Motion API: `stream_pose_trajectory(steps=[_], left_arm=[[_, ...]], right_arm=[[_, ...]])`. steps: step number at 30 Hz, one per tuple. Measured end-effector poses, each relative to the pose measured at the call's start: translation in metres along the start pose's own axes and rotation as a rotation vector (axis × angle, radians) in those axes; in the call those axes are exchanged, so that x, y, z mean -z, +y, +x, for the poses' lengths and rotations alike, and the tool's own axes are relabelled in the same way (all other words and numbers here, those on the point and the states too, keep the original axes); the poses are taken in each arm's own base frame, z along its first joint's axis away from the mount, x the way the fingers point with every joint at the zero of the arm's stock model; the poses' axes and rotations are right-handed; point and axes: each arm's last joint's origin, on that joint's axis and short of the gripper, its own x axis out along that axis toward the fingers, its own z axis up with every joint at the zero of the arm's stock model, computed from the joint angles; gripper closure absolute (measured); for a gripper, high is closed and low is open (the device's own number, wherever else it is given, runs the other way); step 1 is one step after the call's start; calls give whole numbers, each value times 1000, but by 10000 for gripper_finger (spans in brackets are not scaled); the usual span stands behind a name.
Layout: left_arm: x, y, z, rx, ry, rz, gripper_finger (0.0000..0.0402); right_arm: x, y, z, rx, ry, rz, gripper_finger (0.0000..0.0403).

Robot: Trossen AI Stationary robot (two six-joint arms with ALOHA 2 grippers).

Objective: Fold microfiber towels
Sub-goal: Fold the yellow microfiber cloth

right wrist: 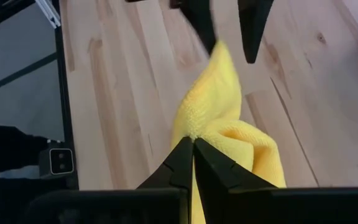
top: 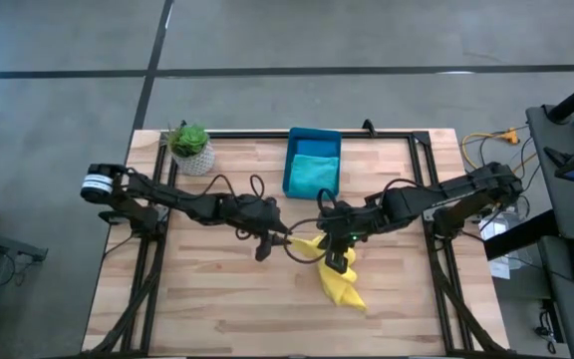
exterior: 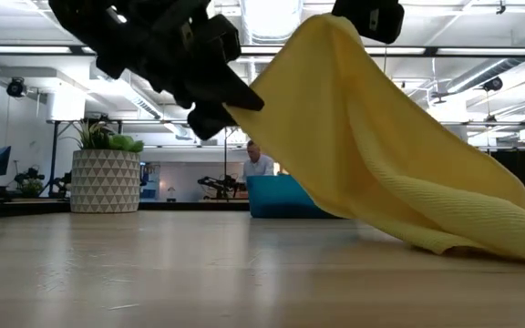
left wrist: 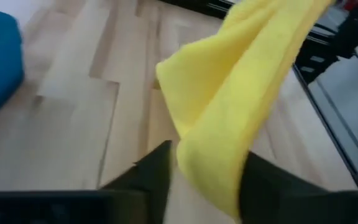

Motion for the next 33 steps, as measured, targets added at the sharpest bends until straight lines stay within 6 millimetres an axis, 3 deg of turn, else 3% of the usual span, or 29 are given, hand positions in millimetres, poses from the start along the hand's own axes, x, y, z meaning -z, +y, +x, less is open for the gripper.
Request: stream_pose_trajectory(steps=[3, 5, 12, 18, 25, 29, 33], left_arm=[[-6, -3, -8, -12, 7, 23, 360], [-14, -6, -16, -15, 24, 58, 388], [-62, -27, -59, -35, 107, 110, 401], [-111, -41, -90, -73, 172, 95, 401], [-138, -39, -93, -123, 272, 53, 401], [-149, -38, -93, -142, 294, 34, 401], [-157, -39, -94, -147, 271, 44, 401]], right_arm=[[0, 0, 0, 0, 0, -8, 394], [0, 0, 0, 2, -1, -15, 394], [-2, -2, -1, 69, -57, -28, 394], [-19, 3, -15, 93, -307, -21, 364], [-35, 12, -21, 112, -555, -1, 266], [-36, 19, -9, 164, -596, -20, 220], [-34, 21, 5, 234, -600, -40, 199]])
